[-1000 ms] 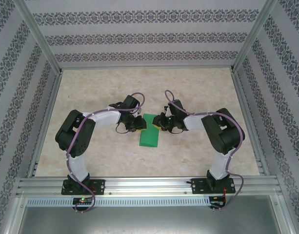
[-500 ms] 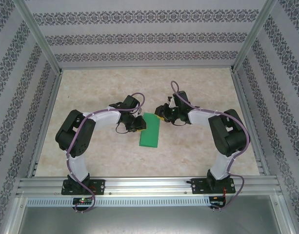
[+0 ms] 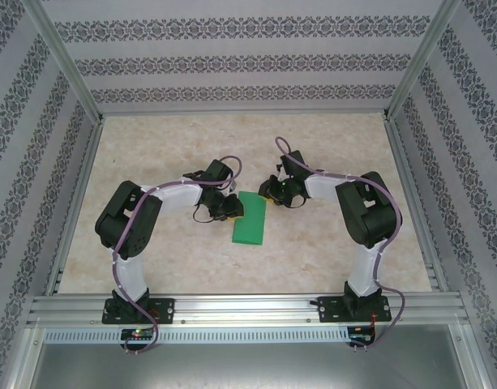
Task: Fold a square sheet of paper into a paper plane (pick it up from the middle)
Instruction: Fold the square sheet of paper in half at the center of the table.
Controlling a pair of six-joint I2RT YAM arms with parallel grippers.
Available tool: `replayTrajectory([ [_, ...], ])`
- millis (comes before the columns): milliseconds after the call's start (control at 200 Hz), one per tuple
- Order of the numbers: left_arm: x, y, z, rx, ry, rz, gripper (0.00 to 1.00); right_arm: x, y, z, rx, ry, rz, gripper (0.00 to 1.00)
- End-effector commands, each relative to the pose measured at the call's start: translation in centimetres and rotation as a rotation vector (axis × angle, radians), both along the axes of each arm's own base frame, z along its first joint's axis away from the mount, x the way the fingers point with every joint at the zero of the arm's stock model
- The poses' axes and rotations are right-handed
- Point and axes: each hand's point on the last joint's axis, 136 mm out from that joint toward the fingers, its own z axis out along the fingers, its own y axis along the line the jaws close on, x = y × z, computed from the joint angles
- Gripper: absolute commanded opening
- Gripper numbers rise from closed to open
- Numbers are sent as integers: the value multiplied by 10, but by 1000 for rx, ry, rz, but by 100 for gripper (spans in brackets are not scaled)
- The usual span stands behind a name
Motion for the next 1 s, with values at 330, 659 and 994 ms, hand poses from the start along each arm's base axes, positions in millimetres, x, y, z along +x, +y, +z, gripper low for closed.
replayTrajectory([
  [330,2,-14,15,-60,-28,-38,30,22,6,23,45,-54,-8,27],
  [659,1,-15,18,-61,-30,-46,30,25,-6,-1,-5,-11,-28,27],
  [994,1,-16,20,-72,-34,-44,30,40,2,25,92,-50,-31,28],
])
